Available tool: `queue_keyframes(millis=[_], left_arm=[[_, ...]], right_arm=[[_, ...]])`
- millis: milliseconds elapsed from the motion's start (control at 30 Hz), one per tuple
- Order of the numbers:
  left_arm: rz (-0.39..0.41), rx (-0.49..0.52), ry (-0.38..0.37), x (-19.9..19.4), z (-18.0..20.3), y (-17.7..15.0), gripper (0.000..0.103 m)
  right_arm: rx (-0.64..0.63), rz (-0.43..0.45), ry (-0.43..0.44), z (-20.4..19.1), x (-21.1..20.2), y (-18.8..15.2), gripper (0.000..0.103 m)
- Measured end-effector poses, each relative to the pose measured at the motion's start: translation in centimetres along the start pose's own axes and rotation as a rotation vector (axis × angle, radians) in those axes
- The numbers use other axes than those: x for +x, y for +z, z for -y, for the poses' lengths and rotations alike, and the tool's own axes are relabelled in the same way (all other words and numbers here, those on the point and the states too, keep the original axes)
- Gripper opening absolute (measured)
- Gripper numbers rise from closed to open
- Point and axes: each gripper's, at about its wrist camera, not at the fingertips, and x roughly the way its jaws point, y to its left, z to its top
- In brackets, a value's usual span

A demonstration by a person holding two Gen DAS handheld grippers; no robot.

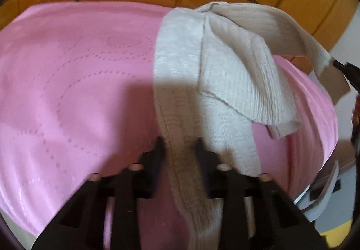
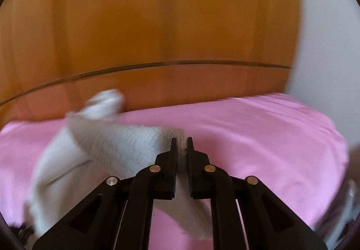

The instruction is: Fold small clothes

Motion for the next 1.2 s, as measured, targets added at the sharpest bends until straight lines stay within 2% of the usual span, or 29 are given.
queue_keyframes(millis=[33, 100, 167, 200, 300, 367, 400, 467, 533, 567, 600, 667, 700, 733, 800, 867, 900, 933, 1000, 1033, 1067, 1100, 1133, 1200], left_arm=[[-0.005, -0.002, -0.003, 0.3, -0.3, 0.6, 0.007], [-0.007, -0.017, -0.015, 0.1, -0.7, 1.2, 0.005], [0.017, -0.014, 0.020, -0.3, -1.4, 2.3, 0.005], [0.031, -0.017, 0.041, -0.6, -2.0, 2.9, 0.005], [0.103, -0.072, 0.133, -2.4, -5.1, 5.8, 0.004], [0.174, -0.113, 0.225, -4.2, -8.0, 8.5, 0.004], [0.207, -0.132, 0.271, -4.9, -9.5, 10.0, 0.004], [0.271, -0.194, 0.330, -6.7, -12.7, 13.1, 0.004], [0.306, -0.232, 0.360, -7.7, -14.5, 15.5, 0.005], [0.325, -0.237, 0.406, -8.0, -14.9, 16.1, 0.005], [0.349, -0.237, 0.446, -8.3, -15.2, 16.7, 0.005], [0.359, -0.243, 0.450, -8.7, -15.6, 17.3, 0.023], [0.358, -0.264, 0.438, -8.8, -15.8, 17.2, 0.051], [0.374, -0.274, 0.434, -9.4, -15.8, 16.5, 0.064], [0.389, -0.264, 0.416, -9.2, -15.2, 15.8, 0.064], [0.354, -0.230, 0.403, -7.9, -13.9, 15.1, 0.064], [0.340, -0.224, 0.399, -7.5, -13.6, 14.5, 0.064], [0.322, -0.218, 0.377, -7.0, -13.0, 13.8, 0.064], [0.293, -0.218, 0.333, -6.4, -12.2, 12.6, 0.064], [0.274, -0.216, 0.311, -5.9, -11.5, 11.7, 0.064], [0.262, -0.212, 0.295, -5.7, -11.2, 11.1, 0.064], [0.247, -0.207, 0.270, -5.5, -10.7, 10.3, 0.064], [0.240, -0.204, 0.250, -5.5, -10.5, 9.8, 0.064], [0.224, -0.196, 0.188, -5.4, -9.9, 8.6, 0.064]], right_arm=[[0.024, -0.013, -0.062, 1.4, 1.6, 0.4, 0.007], [0.096, -0.068, -0.149, 4.6, 5.0, 1.1, 0.007], [0.139, -0.113, -0.194, 6.8, 7.7, 1.2, 0.007], [0.141, -0.127, -0.221, 7.2, 8.9, 1.1, 0.003], [0.127, -0.156, -0.228, 7.3, 10.7, 0.7, 0.002], [0.122, -0.157, -0.208, 6.4, 10.8, 0.6, 0.008], [0.112, -0.154, -0.173, 5.6, 10.5, 0.4, 0.023], [0.097, -0.150, -0.099, 3.5, 8.8, -0.1, 0.042], [0.068, -0.162, 0.045, 0.8, 6.9, -1.1, 0.045], [0.050, -0.166, 0.094, 0.1, 6.0, -1.6, 0.045], [0.018, -0.178, 0.181, -2.0, 4.8, -2.3, 0.045], [-0.023, -0.204, 0.329, -5.3, 2.8, -3.4, 0.045], [-0.053, -0.220, 0.414, -7.7, 1.6, -4.2, 0.045], [-0.076, -0.231, 0.471, -9.4, 0.6, -4.8, 0.045], [-0.118, -0.266, 0.603, -13.8, -1.7, -6.3, 0.047], [-0.148, -0.309, 0.691, -17.4, -3.0, -7.7, 0.054], [-0.184, -0.321, 0.715, -19.7, -3.5, -8.6, 0.060], [-0.223, -0.320, 0.701, -21.4, -3.7, -9.6, 0.060], [-0.315, -0.355, 0.655, -25.3, -3.3, -11.2, 0.056], [-0.362, -0.379, 0.625, -26.5, -2.9, -12.1, 0.046], [-0.424, -0.395, 0.567, -27.8, -2.5, -12.8, 0.011], [-0.423, -0.396, 0.560, -27.7, -2.3, -12.6, 0.006], [-0.383, -0.386, 0.590, -26.9, -2.6, -11.8, 0.006], [-0.324, -0.309, 0.616, -24.4, -4.3, -8.7, 0.006]])
